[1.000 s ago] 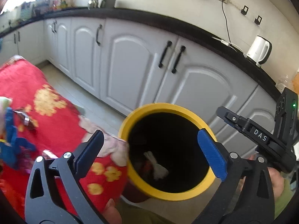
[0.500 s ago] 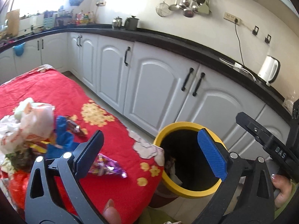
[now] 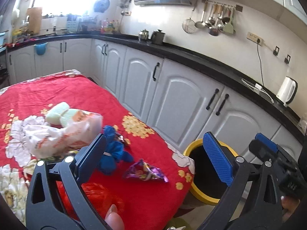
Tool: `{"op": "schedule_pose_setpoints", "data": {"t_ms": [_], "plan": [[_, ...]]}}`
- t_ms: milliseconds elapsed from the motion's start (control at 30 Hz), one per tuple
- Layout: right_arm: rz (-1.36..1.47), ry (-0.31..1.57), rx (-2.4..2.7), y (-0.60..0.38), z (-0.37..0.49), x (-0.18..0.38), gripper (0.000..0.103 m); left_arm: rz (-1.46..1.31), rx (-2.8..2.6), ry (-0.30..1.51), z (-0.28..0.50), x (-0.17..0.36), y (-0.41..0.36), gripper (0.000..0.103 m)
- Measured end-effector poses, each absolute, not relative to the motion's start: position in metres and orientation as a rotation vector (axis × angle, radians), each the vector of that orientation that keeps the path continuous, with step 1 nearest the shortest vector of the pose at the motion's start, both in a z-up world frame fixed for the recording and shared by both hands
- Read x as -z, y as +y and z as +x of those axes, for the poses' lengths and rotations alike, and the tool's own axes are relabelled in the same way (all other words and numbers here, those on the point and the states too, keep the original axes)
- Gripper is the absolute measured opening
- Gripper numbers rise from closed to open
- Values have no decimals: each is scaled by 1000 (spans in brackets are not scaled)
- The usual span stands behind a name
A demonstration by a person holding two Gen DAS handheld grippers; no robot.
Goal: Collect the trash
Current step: 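Move both tools back over the trash on the table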
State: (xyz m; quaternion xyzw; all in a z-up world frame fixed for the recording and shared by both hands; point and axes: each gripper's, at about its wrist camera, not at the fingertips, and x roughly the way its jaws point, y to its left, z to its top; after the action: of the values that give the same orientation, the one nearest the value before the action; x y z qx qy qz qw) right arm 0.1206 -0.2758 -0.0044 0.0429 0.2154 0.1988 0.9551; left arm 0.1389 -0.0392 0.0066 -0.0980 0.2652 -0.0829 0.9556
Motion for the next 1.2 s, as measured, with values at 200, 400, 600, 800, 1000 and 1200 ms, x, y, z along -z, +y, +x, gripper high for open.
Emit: {"op": "schedule_pose_setpoints", "data": {"t_ms": [200, 400, 600, 800, 1000, 1200], "plan": [[48, 446, -447, -251, 115, 5, 85, -224, 127, 518, 133, -11, -15, 92], [-4, 454, -491, -224, 115, 6, 85, -247, 85, 497, 127, -13, 6, 92], [-47, 478, -530, -203, 116, 13, 86, -266, 44, 484, 124, -14, 26, 92], [-94, 505, -554, -186, 120, 21, 86, -304, -6, 478, 122, -12, 52, 92], [-147, 546, -567, -172, 127, 35, 86, -340, -63, 484, 124, -7, 76, 92], [-192, 594, -579, -161, 142, 52, 86, -382, -125, 519, 129, 6, 102, 92]]}}
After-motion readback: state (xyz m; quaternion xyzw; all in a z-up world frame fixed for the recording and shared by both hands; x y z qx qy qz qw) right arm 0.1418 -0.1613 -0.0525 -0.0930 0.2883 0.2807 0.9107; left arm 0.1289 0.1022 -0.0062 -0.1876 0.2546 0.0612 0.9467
